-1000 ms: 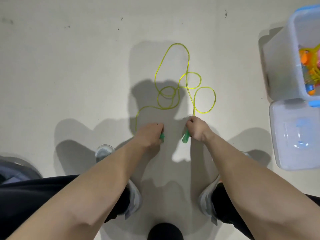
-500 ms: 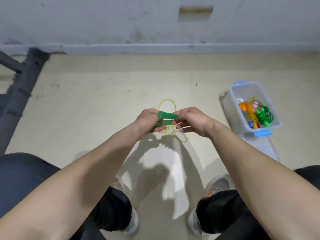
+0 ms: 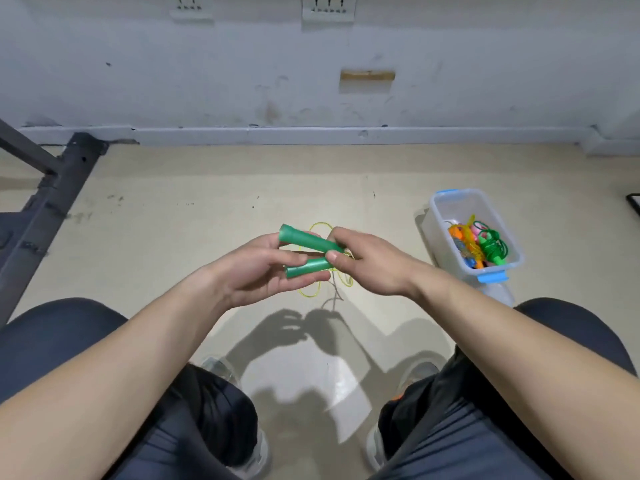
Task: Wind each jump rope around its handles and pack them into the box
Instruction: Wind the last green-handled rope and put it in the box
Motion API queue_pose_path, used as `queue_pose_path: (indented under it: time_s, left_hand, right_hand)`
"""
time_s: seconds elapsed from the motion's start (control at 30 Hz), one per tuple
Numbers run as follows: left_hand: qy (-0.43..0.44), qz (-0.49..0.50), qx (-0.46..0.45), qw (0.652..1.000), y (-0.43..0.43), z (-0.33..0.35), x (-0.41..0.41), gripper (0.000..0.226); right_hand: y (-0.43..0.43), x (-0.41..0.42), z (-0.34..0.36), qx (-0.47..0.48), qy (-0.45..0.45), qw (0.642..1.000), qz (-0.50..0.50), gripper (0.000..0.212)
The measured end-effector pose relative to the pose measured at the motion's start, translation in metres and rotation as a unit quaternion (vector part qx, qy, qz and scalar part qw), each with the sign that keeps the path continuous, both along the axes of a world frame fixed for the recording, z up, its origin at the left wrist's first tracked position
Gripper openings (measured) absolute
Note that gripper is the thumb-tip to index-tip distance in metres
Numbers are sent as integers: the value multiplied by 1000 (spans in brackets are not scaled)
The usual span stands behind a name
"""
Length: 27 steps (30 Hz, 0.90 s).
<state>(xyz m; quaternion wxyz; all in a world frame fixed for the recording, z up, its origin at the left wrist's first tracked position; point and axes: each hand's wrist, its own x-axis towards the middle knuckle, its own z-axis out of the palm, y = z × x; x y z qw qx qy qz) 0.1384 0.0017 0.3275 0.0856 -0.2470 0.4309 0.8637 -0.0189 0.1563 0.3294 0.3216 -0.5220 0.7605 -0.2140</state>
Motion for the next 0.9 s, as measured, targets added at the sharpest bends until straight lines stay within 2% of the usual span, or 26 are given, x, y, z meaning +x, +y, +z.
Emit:
queue_pose_path:
  time_s: [0.1, 0.27, 0.33, 0.4, 0.5, 0.6, 0.7, 0.83, 0.9]
  left_hand:
    - [-14, 1, -30, 999, -2, 0, 2, 38]
    - [-80, -15, -129, 988, 1, 2, -7, 23]
    - [-97, -26, -169, 981, 4, -3, -12, 33]
    - [-89, -17, -195, 977, 6, -7, -17, 30]
    - [-76, 0, -221, 972, 7, -10, -22, 25]
    - [-80, 9, -228, 970, 7, -12, -25, 21]
    - [-76, -4, -232, 970, 7, -14, -25, 21]
    - [-66, -33, -241, 968, 5, -14, -20, 19]
    - [-66, -61, -250, 964, 5, -13, -18, 18]
  right_hand:
    - [7, 7, -8, -9, -64, 997, -37, 15]
    - [3, 7, -16, 16, -54, 998, -24, 20]
    - [2, 1, -18, 14, -64, 997, -37, 21]
    - [4, -5, -20, 6, -92, 994, -56, 22]
    - [10, -14, -19, -2, -144, 985, -98, 35]
    - [15, -20, -20, -2, -155, 981, -115, 45]
    - [18, -19, -23, -14, -195, 972, -131, 38]
    - [21, -19, -23, -74, -229, 958, -154, 7]
    - [22, -20, -20, -98, -254, 950, -152, 6]
